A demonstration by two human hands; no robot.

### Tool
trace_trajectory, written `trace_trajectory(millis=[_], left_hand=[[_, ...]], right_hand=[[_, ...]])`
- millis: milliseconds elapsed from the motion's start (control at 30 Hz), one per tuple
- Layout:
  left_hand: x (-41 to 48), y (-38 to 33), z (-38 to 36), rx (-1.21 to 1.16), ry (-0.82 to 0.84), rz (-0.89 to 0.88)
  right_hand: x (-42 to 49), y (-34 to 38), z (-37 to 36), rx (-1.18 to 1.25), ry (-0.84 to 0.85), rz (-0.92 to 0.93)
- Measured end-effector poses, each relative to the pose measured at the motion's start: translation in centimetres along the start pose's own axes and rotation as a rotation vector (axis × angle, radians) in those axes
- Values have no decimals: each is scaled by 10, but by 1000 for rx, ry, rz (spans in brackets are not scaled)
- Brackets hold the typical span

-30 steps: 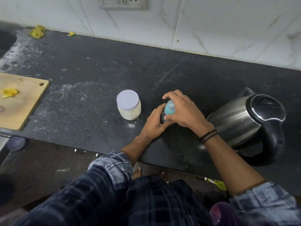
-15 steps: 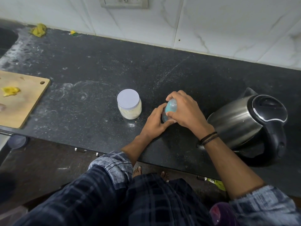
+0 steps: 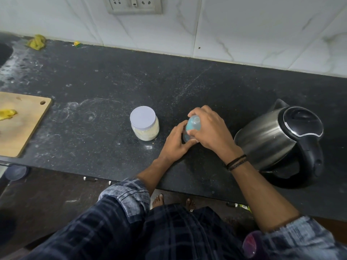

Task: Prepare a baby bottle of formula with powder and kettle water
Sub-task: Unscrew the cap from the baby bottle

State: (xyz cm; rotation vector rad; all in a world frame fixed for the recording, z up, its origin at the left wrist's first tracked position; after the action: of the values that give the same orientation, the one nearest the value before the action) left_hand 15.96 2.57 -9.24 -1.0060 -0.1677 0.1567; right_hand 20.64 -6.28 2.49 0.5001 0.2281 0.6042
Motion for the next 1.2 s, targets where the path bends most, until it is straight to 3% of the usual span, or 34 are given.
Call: trace_trajectory(millis=[500,1200], left_hand=[[-1,-4,2,-14,-13,-15],[-1,1,0,-19,-16,-1]], right_hand=[[-8,-4,4,80,-97,6],[-6,-5,7,163,-85,3]])
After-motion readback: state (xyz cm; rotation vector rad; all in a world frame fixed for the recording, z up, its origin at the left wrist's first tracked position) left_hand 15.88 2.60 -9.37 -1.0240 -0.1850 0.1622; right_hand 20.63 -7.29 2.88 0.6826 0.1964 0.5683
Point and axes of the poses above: each hand's wrist, its own x-axis towards the middle knuckle, its own z-axis out of the back of the hand, y = z × x, the point moved 9 cm from there along x, towards the middle knuckle, and after that the axes turned 5 degrees about x, right-handed, at the moved point
